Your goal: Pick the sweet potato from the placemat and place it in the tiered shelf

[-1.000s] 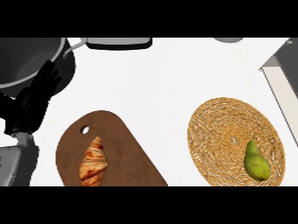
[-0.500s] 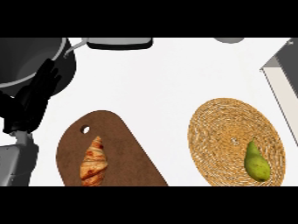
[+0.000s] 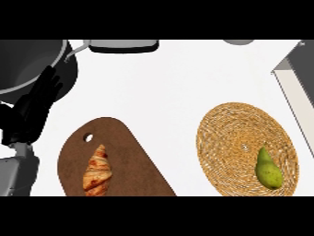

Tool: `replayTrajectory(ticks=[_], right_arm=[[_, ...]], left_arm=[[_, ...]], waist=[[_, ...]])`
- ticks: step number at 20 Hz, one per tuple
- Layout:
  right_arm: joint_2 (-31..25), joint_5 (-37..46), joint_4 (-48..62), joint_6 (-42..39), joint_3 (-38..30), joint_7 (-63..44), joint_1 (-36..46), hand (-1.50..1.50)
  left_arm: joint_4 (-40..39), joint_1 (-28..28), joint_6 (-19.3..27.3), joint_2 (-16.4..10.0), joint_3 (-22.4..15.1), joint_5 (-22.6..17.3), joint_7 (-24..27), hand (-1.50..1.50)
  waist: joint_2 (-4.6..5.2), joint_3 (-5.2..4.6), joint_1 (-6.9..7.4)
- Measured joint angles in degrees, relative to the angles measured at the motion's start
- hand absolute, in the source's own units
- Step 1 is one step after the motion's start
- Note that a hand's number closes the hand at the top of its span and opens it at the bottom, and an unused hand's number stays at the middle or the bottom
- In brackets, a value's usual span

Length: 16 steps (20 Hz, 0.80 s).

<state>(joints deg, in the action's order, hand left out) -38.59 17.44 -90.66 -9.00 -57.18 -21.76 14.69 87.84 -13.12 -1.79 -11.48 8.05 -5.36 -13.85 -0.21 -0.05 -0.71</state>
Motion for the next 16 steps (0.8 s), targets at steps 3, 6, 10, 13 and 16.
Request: replayTrajectory(ticks=[3,6,10,13,16], right_arm=[[-2.7,-6.1,1.7,-5.8,-5.2,-1.4,-2.8,-1.50],[-5.8,-11.1,3.6,-10.9,-10.8,-1.2,-6.3,-1.50],[-8.5,-18.7,6.1,-18.9,-20.0,0.3,-11.9,-1.50],[-9.6,-24.8,7.0,-25.2,-25.9,0.5,-15.3,-1.50],[-10.8,-27.5,9.8,-30.5,-30.2,4.6,-19.4,-1.50]], left_arm=[[-0.1,-0.3,0.3,0.2,0.1,0.1,0.1,0.00],[-0.6,-0.2,0.0,-0.1,0.5,-0.1,0.6,0.00],[0.4,0.5,0.0,-0.1,0.7,-0.3,0.0,0.00],[0.4,0.4,-0.3,-0.6,1.2,-0.5,-0.2,0.00],[-0.9,0.0,-0.6,-0.5,1.0,-0.3,0.6,0.00]], waist=[[-0.05,0.03,-0.38],[-0.03,0.04,-0.43],[-0.17,0.04,-0.91],[-0.19,0.02,-1.03],[-0.10,0.05,-0.94]])
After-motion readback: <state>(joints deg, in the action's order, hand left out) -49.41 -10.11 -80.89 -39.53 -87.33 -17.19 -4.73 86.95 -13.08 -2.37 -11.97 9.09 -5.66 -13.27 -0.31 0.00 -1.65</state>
